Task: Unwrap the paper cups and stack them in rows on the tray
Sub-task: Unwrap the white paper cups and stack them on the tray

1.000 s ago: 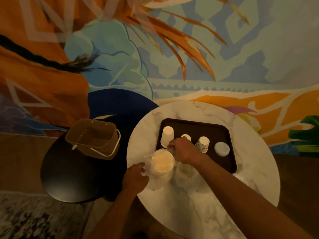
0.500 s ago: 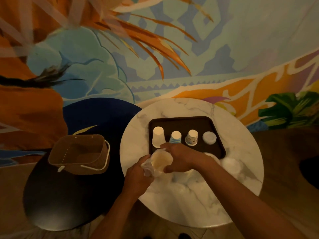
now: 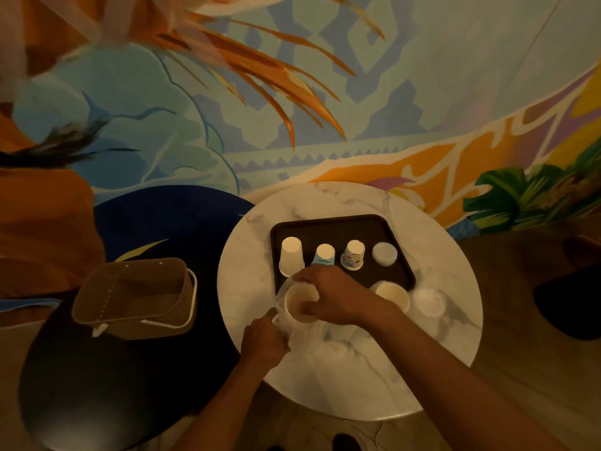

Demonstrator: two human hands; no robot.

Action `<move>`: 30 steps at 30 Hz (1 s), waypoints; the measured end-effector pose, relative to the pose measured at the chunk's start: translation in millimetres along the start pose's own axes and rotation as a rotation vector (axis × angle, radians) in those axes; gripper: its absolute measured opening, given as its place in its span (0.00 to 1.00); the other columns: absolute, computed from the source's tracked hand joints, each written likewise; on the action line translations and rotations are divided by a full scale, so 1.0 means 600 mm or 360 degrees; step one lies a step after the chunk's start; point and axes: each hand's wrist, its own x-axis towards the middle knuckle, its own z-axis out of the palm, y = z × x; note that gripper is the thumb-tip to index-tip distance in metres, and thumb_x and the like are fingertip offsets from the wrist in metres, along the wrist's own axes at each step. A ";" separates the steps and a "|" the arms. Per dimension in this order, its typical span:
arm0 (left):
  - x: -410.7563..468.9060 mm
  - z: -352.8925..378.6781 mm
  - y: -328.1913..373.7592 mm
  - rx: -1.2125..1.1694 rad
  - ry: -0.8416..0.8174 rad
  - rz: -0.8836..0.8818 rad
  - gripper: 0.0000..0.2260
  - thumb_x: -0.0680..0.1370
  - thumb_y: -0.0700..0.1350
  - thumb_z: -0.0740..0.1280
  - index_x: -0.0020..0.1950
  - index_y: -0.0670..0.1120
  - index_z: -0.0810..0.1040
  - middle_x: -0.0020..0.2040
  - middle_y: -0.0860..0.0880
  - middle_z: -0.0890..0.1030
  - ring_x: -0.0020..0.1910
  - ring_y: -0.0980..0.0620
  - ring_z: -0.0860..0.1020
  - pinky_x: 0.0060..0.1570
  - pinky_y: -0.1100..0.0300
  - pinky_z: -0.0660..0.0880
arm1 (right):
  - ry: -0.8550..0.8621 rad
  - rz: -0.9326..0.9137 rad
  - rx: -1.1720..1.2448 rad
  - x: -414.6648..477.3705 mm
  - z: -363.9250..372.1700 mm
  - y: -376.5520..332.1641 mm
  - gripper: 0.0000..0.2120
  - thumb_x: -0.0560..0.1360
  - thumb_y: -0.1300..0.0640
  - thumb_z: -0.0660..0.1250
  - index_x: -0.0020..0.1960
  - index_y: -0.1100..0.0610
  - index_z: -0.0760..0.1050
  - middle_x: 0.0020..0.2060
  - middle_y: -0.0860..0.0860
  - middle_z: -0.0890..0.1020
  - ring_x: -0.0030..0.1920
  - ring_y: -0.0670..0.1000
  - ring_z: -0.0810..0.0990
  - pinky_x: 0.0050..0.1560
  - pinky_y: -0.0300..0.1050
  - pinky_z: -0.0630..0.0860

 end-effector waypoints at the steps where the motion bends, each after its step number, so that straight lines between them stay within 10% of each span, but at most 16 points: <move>1: 0.000 0.001 0.001 0.0026 -0.0023 0.0004 0.19 0.75 0.52 0.72 0.64 0.49 0.74 0.58 0.47 0.83 0.57 0.45 0.81 0.59 0.51 0.77 | -0.0021 0.0005 -0.0027 0.000 0.002 -0.002 0.33 0.72 0.50 0.79 0.73 0.48 0.71 0.68 0.49 0.76 0.67 0.51 0.75 0.65 0.46 0.75; 10: -0.001 -0.019 0.004 -0.0472 -0.0107 0.0261 0.70 0.50 0.68 0.81 0.81 0.59 0.42 0.79 0.57 0.60 0.77 0.55 0.61 0.74 0.49 0.67 | -0.0066 0.0117 -0.0311 0.002 0.027 0.015 0.51 0.62 0.43 0.84 0.77 0.46 0.62 0.72 0.49 0.72 0.69 0.53 0.73 0.65 0.51 0.76; 16: -0.015 -0.014 0.040 -0.0673 0.0122 0.0483 0.67 0.52 0.69 0.82 0.81 0.62 0.45 0.79 0.59 0.61 0.78 0.57 0.61 0.74 0.51 0.66 | -0.0029 0.0124 -0.0400 0.012 0.053 0.019 0.49 0.63 0.43 0.83 0.77 0.47 0.61 0.70 0.51 0.73 0.69 0.54 0.73 0.66 0.51 0.75; 23: -0.013 0.021 0.044 -0.0824 0.0238 0.0382 0.54 0.53 0.64 0.84 0.73 0.63 0.59 0.68 0.66 0.68 0.69 0.64 0.68 0.68 0.68 0.67 | -0.0001 0.0206 -0.0150 0.017 0.068 0.030 0.53 0.57 0.49 0.86 0.75 0.43 0.60 0.70 0.47 0.73 0.68 0.52 0.74 0.65 0.53 0.77; 30: -0.006 0.041 0.039 -0.0907 0.0268 0.0058 0.50 0.57 0.55 0.87 0.74 0.53 0.66 0.66 0.58 0.72 0.67 0.59 0.70 0.66 0.64 0.65 | -0.0041 0.0223 -0.0085 0.015 0.069 0.032 0.52 0.57 0.47 0.87 0.73 0.44 0.62 0.69 0.47 0.73 0.68 0.51 0.73 0.67 0.53 0.75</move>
